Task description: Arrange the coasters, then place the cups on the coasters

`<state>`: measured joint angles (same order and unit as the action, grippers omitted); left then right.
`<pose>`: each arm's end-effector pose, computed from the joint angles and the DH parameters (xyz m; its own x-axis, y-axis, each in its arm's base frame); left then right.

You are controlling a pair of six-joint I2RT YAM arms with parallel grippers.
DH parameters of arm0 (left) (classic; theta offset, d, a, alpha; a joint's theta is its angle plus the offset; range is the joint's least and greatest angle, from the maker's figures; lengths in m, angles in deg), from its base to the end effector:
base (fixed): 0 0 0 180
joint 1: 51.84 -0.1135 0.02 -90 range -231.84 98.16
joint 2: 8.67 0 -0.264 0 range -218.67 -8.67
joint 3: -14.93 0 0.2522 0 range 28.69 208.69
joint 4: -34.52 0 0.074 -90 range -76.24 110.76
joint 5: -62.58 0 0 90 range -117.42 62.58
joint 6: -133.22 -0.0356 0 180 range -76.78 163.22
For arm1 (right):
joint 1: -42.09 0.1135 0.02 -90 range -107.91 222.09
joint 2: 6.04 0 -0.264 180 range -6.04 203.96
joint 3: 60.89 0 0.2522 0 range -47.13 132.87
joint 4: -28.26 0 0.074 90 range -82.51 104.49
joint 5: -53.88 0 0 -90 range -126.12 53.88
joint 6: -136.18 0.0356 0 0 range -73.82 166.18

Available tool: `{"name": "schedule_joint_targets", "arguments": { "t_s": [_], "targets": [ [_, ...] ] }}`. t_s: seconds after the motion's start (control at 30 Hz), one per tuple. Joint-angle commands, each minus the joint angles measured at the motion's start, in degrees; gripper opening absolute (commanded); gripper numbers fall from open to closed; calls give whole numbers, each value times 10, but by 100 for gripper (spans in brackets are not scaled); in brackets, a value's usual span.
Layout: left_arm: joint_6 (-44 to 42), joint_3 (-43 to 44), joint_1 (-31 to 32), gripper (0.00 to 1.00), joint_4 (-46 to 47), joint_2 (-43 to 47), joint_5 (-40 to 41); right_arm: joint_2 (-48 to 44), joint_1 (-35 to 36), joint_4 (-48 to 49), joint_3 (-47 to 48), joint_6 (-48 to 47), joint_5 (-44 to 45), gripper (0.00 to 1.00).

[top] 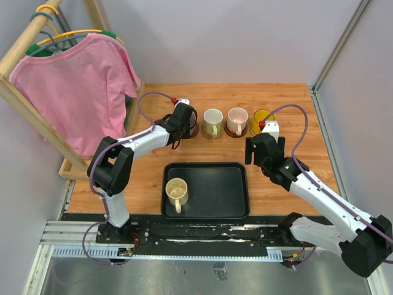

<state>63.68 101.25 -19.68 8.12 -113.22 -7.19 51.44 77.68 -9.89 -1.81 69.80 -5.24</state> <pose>0.3471 -0.2037 0.2147 -0.6590 0.0269 -0.7517 0.0649 0.9977 -0.0212 0.1848 0.1098 0.2809 -0.5095 0.0582 -0.8585 0.0436 0.9982 0.0418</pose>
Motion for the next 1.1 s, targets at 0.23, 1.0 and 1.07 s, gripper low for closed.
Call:
{"name": "schedule_joint_targets", "arguments": {
  "t_s": [0.23, 1.0, 1.07],
  "targets": [
    [12, 21, -15, 0, 60, -3, -17, 16, -9, 7, 12, -1, -20, 84],
    [9, 18, -21, 1, 76, -22, -50, 20, -9, 11, 12, 20, -47, 83],
    [10, 17, -21, 1, 72, -21, -45, 21, -9, 11, 13, 21, -48, 83]
  ]
}}
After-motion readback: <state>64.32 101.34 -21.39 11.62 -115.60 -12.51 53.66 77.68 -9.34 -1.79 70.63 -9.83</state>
